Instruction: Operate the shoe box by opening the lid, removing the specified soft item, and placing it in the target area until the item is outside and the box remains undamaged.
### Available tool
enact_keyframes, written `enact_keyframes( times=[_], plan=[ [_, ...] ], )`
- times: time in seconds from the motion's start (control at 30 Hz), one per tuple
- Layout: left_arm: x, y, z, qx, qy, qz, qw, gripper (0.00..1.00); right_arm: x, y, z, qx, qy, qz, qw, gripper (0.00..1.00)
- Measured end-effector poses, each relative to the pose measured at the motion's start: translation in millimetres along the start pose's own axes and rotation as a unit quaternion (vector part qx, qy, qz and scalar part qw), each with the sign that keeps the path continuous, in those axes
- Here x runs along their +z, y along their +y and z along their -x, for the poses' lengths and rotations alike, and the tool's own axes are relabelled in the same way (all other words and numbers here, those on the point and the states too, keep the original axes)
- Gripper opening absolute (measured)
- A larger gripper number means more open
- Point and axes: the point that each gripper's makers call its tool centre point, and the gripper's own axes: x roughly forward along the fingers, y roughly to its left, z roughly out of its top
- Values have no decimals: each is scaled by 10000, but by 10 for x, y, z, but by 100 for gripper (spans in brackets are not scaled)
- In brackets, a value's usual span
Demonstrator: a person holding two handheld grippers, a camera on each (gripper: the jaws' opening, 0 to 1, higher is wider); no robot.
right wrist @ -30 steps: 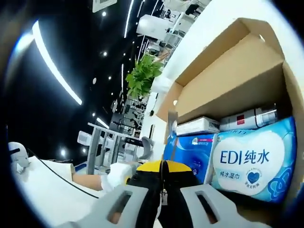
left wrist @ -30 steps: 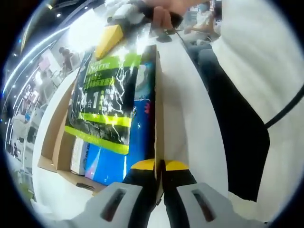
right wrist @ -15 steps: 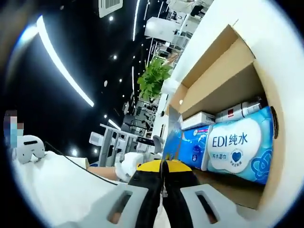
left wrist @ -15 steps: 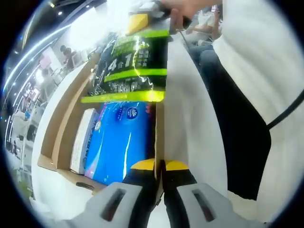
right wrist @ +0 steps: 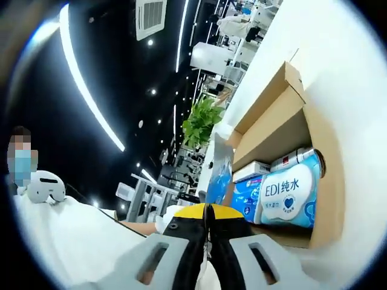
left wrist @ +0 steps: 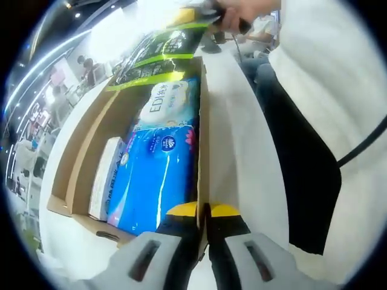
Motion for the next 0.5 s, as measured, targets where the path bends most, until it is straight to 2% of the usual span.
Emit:
enact_keyframes(
  times=[0.13, 0.23, 0.27, 0.33, 0.4, 0.5],
  plan=[
    [-1, 1, -1, -24, 11, 33, 10000, 3, 50, 6, 75, -8, 16, -113, 9999, 0],
    [-2, -7, 1, -60, 11, 3, 10000, 2, 132, 62, 110, 7, -154, 29, 9999, 0],
    [-3, -9, 2, -71, 10, 10, 10000, 2, 152, 68, 132, 24, -163, 4, 9999, 0],
    [-6, -11, 5, -87, 13, 17, 10000, 2, 162, 153, 159, 301, -158, -410, 9986, 0],
    [-8, -10, 7, -83, 11, 42, 10000, 2, 164, 117, 206, 249, -159, -291, 9991, 0],
    [-10, -13, 11, -64, 2, 37, 10000, 3, 157, 132, 328, 232, -69, -340, 9991, 0]
  ],
)
